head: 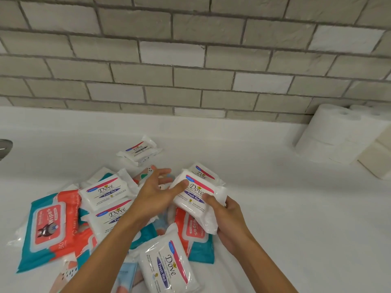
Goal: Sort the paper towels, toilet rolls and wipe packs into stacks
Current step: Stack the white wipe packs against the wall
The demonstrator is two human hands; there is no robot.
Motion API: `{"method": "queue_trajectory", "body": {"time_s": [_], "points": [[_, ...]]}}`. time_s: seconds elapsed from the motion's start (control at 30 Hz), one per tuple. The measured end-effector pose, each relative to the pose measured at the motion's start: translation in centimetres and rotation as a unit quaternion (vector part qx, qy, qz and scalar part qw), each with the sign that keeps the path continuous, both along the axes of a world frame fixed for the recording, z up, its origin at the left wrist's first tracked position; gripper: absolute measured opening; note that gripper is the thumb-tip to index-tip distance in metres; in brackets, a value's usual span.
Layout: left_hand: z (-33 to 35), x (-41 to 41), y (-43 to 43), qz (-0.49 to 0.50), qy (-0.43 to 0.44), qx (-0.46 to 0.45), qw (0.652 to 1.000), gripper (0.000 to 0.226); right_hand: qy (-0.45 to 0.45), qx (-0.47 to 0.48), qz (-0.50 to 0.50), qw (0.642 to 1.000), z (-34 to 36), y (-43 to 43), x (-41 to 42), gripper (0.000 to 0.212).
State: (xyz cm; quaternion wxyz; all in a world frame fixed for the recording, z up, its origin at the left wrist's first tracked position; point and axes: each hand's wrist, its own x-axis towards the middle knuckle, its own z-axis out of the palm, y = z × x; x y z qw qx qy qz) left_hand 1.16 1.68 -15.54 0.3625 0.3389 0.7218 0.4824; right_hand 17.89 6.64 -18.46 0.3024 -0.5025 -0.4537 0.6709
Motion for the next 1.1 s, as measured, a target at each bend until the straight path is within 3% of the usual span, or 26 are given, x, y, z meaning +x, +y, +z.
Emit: {"method": "queue_trajectory", "body": {"time_s": [0.1,0.23,0.33,0.47,0.53,0.67,0.8,1.0,1.1], "points": [[0.4,-0.6,-0.2,-0.038,-0.114,-0.049,0.992,0.056,0.002,0.001,0.037,0.999,0.4,-0.3,-0.6,0.037],[-0.1,-1.4,-0.5,-0.032,-0.085,-0.049,0.995,0.028,-0.042,0.026,0.088,0.995,1.0,0.0,-1.6,0.036],[-0.5,-2.5,-1.1,0.000,-0.086,-0.054,0.995,0.038,-0.062,0.061,0.046,0.995,1.1,1.9,-1.7,0.023],[-0.2,-3.6,-2.1,0.049,-0.069,-0.047,0.995,0.040,-0.156,0.095,-0.114,0.976,0.2,5.3,-1.4,0.053],[0.0,-3.8,-2.5,0.063,-0.067,-0.040,0.995,0.037,-0.217,0.082,-0.091,0.968,-0.7,6.5,-1.8,0.069],[0.0,-4.2,-3.0,0.075,-0.064,-0.044,0.994,0.039,-0.296,0.101,-0.019,0.950,-1.4,8.0,-3.8,0.065],[0.1,-4.1,-3.1,0.072,-0.067,-0.039,0.994,0.028,-0.345,0.133,0.000,0.929,-1.1,8.1,-5.8,0.075],[0.1,-4.1,-2.9,0.073,-0.070,-0.032,0.994,0.024,-0.321,0.134,-0.013,0.937,-0.6,8.6,-6.9,0.087],[0.0,-4.0,-2.9,0.074,-0.071,-0.034,0.994,0.032,-0.281,0.149,-0.036,0.947,-1.1,8.7,-7.4,0.081]]}}
